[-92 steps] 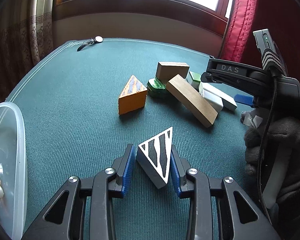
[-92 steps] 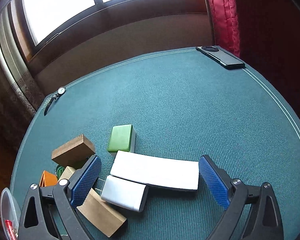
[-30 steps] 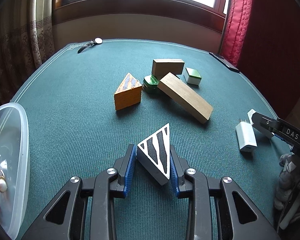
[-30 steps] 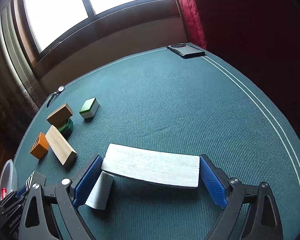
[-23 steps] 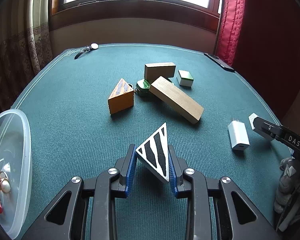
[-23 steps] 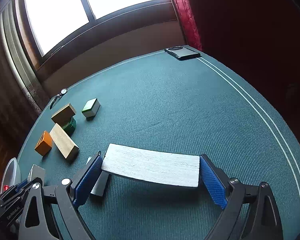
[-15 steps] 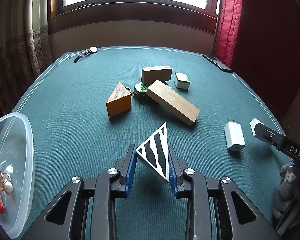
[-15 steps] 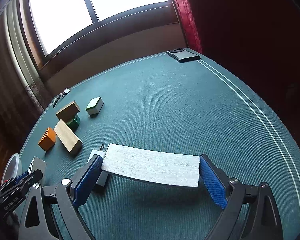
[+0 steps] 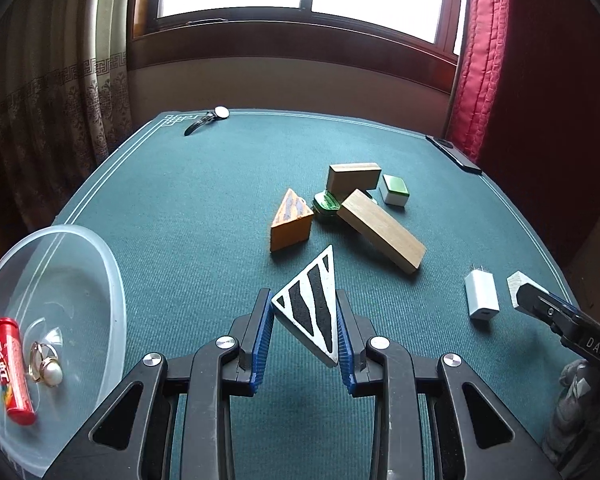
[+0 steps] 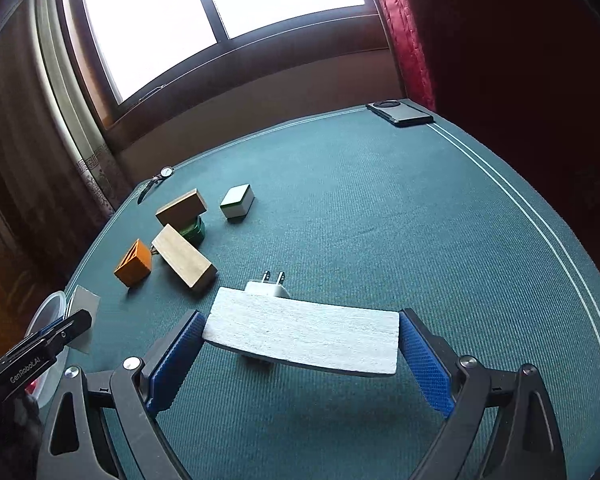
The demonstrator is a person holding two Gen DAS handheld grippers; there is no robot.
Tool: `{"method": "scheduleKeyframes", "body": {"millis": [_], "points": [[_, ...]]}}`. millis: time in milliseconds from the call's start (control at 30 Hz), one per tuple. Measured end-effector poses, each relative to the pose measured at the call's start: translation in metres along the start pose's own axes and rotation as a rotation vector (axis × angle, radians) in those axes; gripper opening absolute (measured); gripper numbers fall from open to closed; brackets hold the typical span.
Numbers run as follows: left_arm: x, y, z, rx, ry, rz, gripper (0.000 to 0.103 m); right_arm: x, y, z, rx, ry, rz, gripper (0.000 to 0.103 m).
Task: Organize rigid objects
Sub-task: 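Carry both blocks to the bowl and open the left tool over it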
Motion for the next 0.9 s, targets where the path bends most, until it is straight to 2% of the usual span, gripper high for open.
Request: {"method": "scheduleKeyframes", "body": {"millis": [567,767,800,867,900], "points": [[0.000,0.111,0.028,0.157,-0.074,0.182,0.030,-0.008,0.064,-0.004,0.071,0.039,0.102,0.097],[0.001,0.140,0.032,0.181,-0.079,0.224,0.031,-0.013,0.090,-0.008,0.101,0.061,0.146,0.097],[0.001,0.144,0.033,0.184,-0.080,0.234,0.033,-0.015,0.094,-0.009,0.107,0.065,0.154,0.097],[0.003,0.153,0.036,0.190,-0.087,0.259,0.047,-0.017,0.104,-0.010,0.122,0.073,0.174,0.097],[0.003,0.157,0.038,0.195,-0.095,0.272,0.057,-0.018,0.109,-0.010,0.130,0.076,0.185,0.097]]}}
Point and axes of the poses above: each gripper's, at about its wrist camera, not at the fingertips, and z roughly against the way its jaws point, y to its left, x to its top, the point moved 3 cm from there along -z, roughly the way its jaws point, and after that the axes turned 1 degree about -z, right-handed, at the moved point
